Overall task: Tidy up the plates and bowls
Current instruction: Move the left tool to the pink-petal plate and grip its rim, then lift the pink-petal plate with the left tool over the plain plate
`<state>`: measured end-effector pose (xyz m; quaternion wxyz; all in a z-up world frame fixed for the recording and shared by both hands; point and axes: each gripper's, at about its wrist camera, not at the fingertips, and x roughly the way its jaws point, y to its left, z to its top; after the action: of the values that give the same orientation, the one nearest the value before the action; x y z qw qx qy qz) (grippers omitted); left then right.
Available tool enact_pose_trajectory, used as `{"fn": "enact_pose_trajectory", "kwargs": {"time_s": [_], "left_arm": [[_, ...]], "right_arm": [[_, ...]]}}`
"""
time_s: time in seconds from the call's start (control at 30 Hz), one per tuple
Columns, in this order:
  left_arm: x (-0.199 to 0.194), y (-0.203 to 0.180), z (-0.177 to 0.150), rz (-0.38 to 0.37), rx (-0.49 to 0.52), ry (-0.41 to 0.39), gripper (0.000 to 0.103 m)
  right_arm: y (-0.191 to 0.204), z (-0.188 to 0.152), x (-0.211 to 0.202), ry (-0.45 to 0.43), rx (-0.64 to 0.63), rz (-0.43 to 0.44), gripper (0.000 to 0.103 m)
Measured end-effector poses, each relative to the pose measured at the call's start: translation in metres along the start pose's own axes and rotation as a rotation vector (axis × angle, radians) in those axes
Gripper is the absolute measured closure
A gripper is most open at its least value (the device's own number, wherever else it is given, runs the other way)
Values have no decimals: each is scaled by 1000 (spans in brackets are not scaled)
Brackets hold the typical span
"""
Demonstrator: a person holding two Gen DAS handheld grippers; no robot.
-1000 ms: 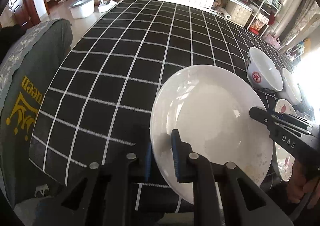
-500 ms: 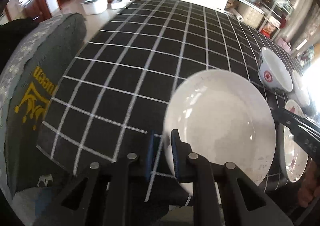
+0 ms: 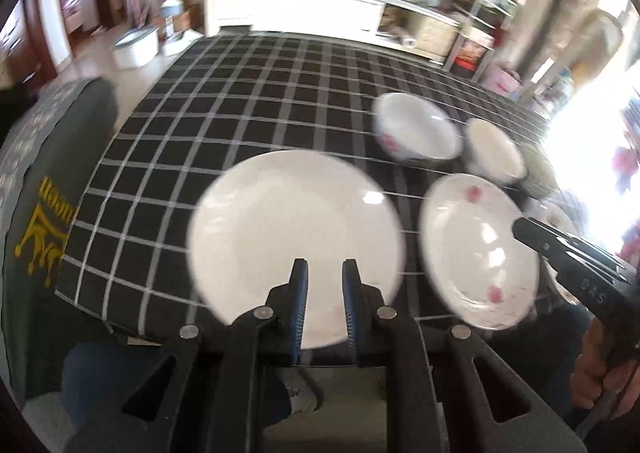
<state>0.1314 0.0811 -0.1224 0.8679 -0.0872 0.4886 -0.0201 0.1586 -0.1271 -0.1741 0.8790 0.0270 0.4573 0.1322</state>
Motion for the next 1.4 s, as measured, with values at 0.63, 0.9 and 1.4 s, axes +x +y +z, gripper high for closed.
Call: {"fn": "enact_pose_trajectory", "kwargs": {"time_s": [0.63,0.9,1.4], "left_arm": [[64,-80,6,-144,113,122,88],[99,-81,11,-116,129,172,88],[125,-83,13,-113,150,203,90]], "right_arm": [[-82,-15,14,32,76,-79,81],[-101,-12,36,84,114,-92,81],[-108,-12,59,143,122,-69,81]]}}
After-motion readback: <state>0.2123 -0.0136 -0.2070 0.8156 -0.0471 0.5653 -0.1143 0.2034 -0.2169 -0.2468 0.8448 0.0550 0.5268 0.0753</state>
